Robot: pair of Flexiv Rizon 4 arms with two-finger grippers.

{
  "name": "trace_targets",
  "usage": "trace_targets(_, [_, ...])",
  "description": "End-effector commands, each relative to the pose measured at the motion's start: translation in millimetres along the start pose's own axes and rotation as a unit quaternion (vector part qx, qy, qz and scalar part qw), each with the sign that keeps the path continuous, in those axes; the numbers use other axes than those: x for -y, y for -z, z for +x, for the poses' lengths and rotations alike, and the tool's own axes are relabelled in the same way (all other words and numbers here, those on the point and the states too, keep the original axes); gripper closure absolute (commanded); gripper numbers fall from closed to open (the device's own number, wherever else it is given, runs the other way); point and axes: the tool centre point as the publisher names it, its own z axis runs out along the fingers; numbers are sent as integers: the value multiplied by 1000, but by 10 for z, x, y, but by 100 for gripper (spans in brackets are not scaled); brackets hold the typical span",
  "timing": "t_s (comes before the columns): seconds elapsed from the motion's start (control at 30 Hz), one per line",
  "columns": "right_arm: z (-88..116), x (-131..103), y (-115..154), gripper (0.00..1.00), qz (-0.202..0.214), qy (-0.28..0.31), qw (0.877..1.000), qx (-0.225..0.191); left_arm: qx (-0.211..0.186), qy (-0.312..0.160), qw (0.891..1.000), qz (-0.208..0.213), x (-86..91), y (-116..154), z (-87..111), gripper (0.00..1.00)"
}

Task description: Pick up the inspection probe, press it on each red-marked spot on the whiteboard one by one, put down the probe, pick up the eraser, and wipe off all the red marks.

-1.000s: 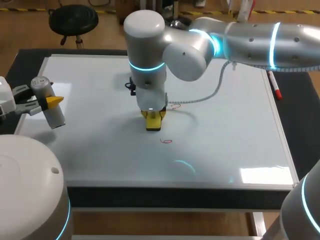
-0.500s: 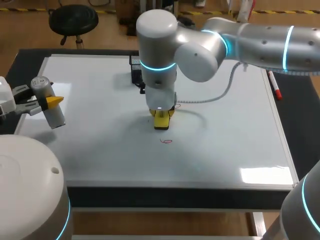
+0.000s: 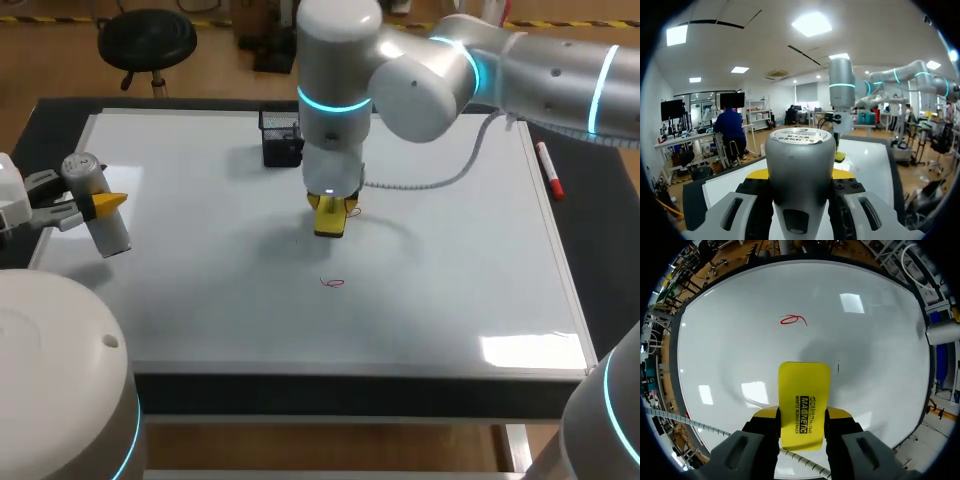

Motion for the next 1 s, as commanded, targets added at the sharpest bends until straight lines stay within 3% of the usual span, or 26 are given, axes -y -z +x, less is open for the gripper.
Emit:
trace_targets(0.03, [237, 151, 78, 100, -3, -29, 999, 19, 2, -1, 1000, 1, 5, -8, 9, 100])
trace_targets(0.43, [1153, 705, 178, 100, 5, -188, 982, 18, 2, -1, 1000, 1, 5, -8, 9, 100])
trace_targets(1.0, [2326, 963, 158, 100, -6, -339, 941, 7, 2, -1, 1000, 1, 5, -8, 9, 100])
